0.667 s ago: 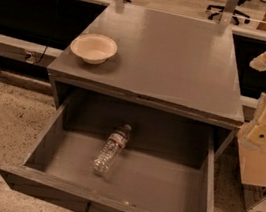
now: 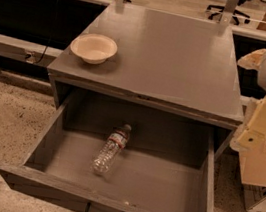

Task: Pick water bottle from top drawer and place on counter

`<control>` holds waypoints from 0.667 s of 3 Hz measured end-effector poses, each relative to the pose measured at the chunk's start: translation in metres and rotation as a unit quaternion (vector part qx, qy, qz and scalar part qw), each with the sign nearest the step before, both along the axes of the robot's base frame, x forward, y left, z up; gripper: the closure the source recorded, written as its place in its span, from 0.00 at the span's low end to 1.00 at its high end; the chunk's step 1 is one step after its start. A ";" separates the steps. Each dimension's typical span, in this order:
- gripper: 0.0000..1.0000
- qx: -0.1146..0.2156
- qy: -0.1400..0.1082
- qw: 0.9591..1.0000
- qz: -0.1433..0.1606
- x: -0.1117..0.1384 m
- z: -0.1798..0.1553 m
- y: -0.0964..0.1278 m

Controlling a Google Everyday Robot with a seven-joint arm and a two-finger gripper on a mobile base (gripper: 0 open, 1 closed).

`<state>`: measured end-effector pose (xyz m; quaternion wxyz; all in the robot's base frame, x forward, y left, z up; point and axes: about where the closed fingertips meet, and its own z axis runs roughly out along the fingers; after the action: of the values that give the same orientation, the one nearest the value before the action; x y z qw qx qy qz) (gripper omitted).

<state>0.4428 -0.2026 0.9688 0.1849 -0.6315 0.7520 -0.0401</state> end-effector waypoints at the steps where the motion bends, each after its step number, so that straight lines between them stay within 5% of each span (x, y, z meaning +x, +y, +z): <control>1: 0.00 -0.003 -0.040 0.999 0.031 0.015 0.001 0.007; 2: 0.00 -0.032 -0.026 0.998 0.054 0.016 -0.008 0.016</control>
Offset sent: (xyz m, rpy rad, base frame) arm 0.0196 0.0257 -0.0267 -0.1540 0.0002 0.1695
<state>0.4586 -0.1863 0.9605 0.1860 -0.6751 0.7104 -0.0701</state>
